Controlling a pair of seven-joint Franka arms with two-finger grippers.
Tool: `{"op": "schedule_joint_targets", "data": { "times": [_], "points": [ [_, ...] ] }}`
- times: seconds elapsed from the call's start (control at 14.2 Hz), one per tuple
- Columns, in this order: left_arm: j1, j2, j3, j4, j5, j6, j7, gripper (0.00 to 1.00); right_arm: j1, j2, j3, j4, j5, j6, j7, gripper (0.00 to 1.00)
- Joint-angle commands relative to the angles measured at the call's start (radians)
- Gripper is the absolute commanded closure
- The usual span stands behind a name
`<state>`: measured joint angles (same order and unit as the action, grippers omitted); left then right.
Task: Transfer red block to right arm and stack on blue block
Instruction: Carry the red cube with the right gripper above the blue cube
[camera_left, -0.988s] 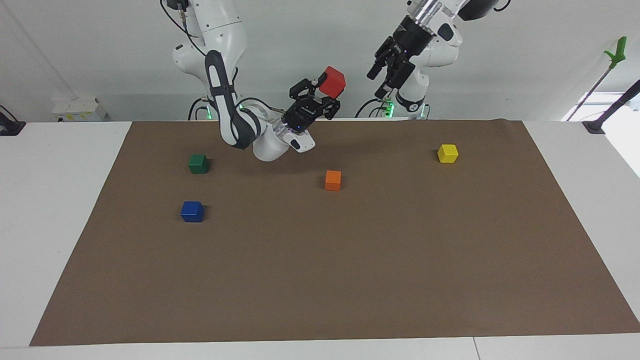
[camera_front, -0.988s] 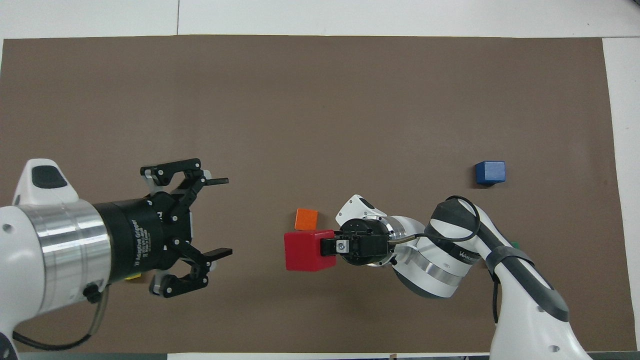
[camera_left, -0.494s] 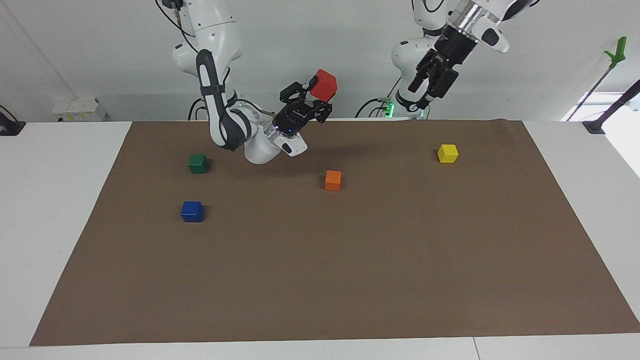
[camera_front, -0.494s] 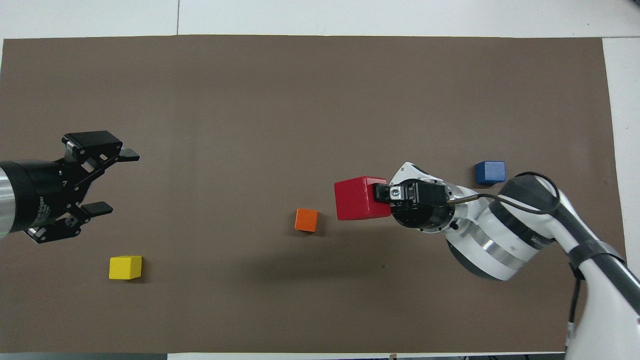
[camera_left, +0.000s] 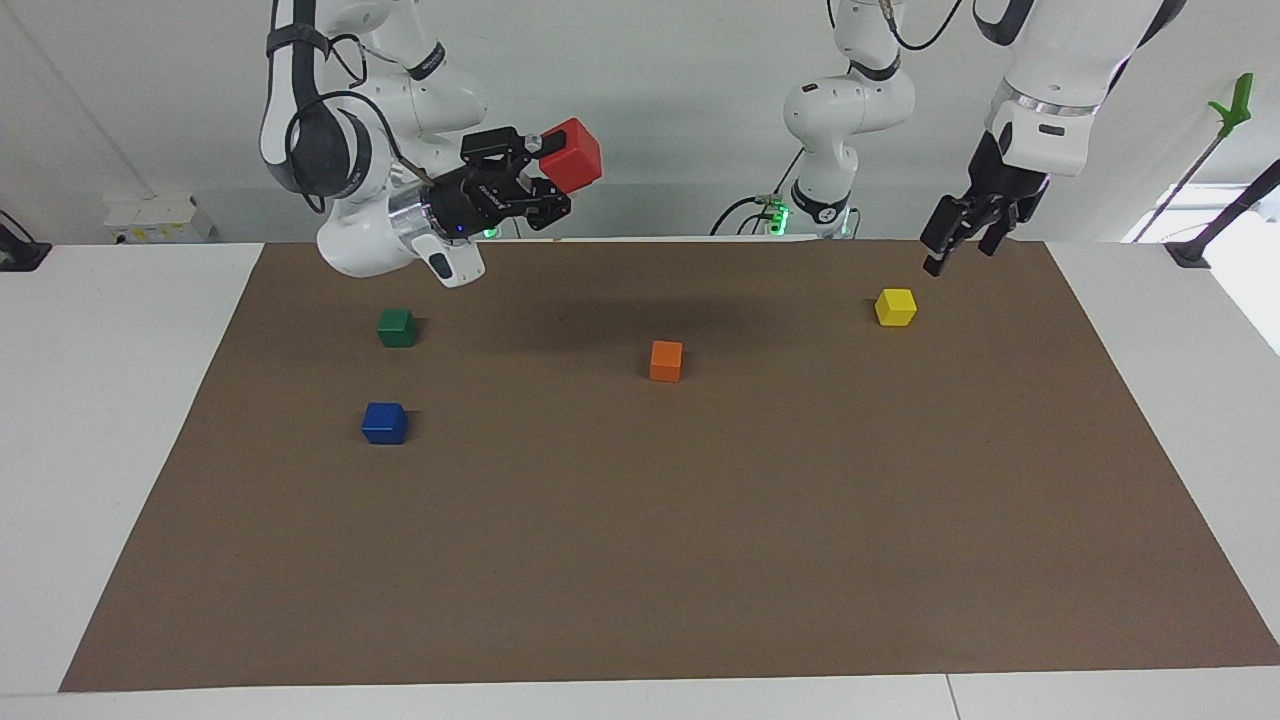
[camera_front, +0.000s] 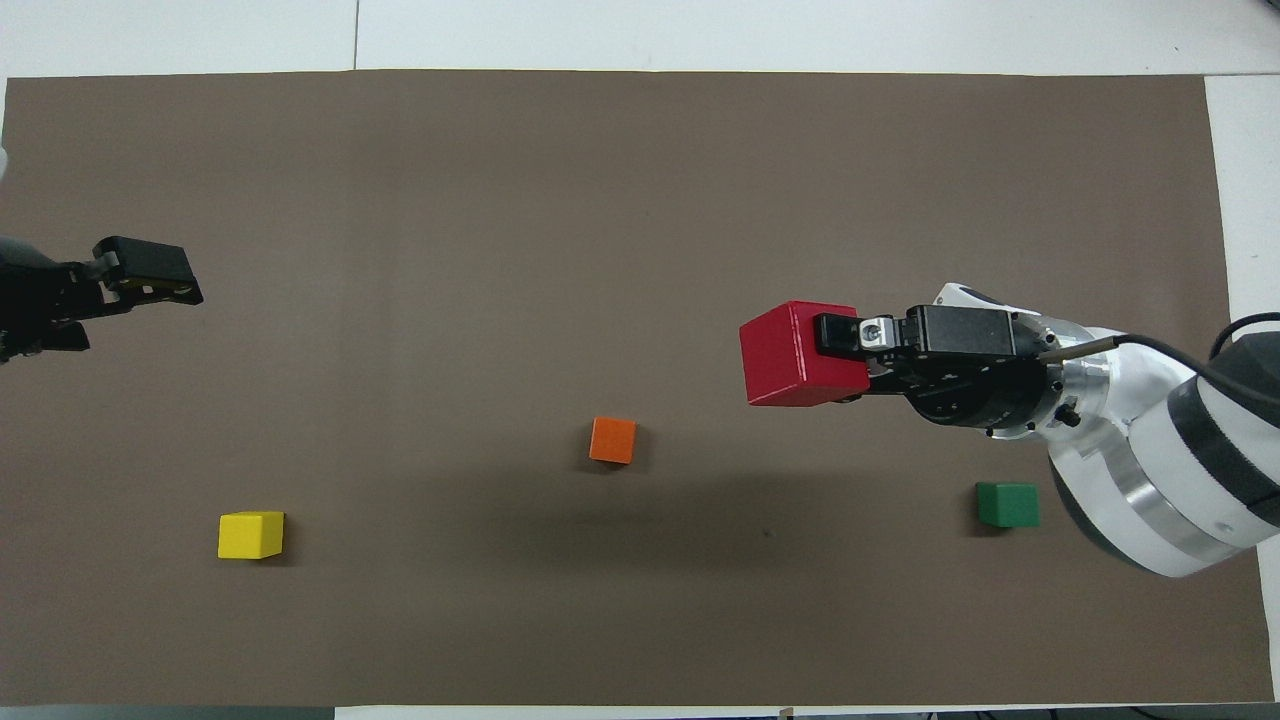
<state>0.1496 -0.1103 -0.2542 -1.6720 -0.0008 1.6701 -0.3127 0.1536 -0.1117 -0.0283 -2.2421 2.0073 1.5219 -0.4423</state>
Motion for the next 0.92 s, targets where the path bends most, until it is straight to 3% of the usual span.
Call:
{"op": "schedule_joint_targets", "data": {
  "times": [0.0, 0.14, 0.28, 0.56, 0.63, 0.85],
  "points": [
    [0.004, 0.101, 0.003, 0.122, 0.112, -0.093, 0.213, 0.00, -0.051, -0.051, 0.008, 0.065, -0.195, 0.084, 0.121, 1.00],
    [-0.007, 0.170, -0.002, 0.181, 0.148, -0.112, 0.222, 0.00, -0.083, -0.094, 0.007, 0.111, -0.342, 0.104, 0.222, 1.00],
    [-0.036, 0.204, -0.005, 0.178, 0.195, -0.102, 0.248, 0.00, -0.120, -0.121, 0.007, 0.166, -0.480, 0.101, 0.307, 1.00],
    [0.008, 0.086, 0.059, -0.085, 0.105, 0.015, 0.325, 0.00, -0.143, -0.154, 0.005, 0.249, -0.749, 0.095, 0.361, 1.00],
    [-0.002, 0.071, 0.072, -0.106, 0.079, 0.023, 0.317, 0.00, -0.143, -0.154, 0.005, 0.269, -0.837, 0.093, 0.363, 1.00],
    [-0.015, 0.119, 0.105, -0.083, -0.028, 0.060, 0.313, 0.00, -0.135, -0.149, 0.013, 0.303, -1.080, 0.092, 0.350, 1.00]
  ]
}}
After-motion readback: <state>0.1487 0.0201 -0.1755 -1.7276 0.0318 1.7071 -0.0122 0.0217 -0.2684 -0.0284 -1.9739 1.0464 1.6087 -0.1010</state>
